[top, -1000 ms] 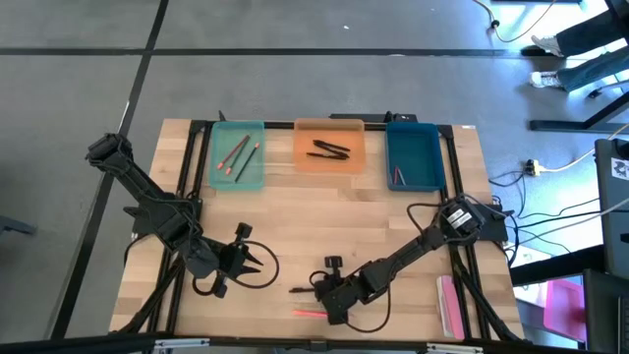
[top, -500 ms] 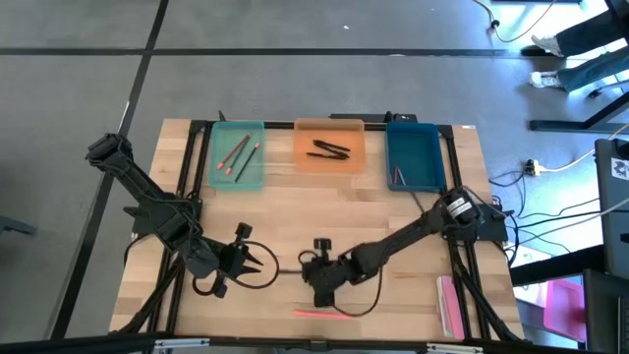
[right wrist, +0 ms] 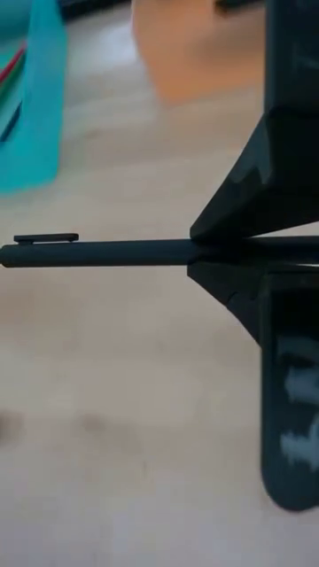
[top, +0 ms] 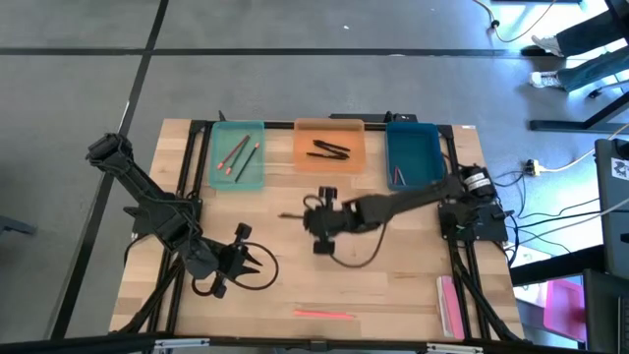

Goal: Sort crayons/erasers/pens/pencils in bins
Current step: Put the black pen into the orange bin

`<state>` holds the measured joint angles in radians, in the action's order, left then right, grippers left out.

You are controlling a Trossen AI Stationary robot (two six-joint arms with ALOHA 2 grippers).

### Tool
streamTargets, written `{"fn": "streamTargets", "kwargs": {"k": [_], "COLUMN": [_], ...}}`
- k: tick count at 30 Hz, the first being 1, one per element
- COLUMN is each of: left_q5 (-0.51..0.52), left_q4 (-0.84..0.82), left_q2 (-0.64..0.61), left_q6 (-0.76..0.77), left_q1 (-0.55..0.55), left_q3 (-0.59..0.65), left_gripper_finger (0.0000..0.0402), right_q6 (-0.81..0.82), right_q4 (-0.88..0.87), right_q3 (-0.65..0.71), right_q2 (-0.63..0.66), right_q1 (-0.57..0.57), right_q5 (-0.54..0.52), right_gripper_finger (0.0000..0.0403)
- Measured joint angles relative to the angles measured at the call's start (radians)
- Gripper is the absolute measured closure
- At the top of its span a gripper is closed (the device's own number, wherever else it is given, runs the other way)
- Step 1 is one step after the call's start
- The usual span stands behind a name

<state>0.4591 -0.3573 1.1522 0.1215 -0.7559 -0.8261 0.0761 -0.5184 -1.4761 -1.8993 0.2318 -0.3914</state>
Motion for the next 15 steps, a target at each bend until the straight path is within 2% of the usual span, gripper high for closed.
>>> {"fn": "streamTargets", "kwargs": {"k": [3, 10, 15], "left_q5": [0.027, 0.25, 0.346], "left_q4": [0.0, -0.001, -0.024], "left_q2": [0.0, 0.0, 0.0], "left_q6": [0.001, 0.005, 0.007], "left_q1": [0.0, 0.012, 0.05], "left_q3": [0.0, 0.0, 0.0], "left_gripper_finger": [0.0337, 0.0337, 0.0337], "right_q6": [-0.076, -0.239, -0.329], "right_q4": [-0.023, -0.019, -0.019], "right_q3": [0.0, 0.0, 0.0], "right_q2": [0.009, 0.014, 0.014], "right_q1": [-0.072, -0.256, -0.369], "right_q5": [0.002, 0.08, 0.122], "right_gripper_finger": [0.0357, 0.0357, 0.0357]}}
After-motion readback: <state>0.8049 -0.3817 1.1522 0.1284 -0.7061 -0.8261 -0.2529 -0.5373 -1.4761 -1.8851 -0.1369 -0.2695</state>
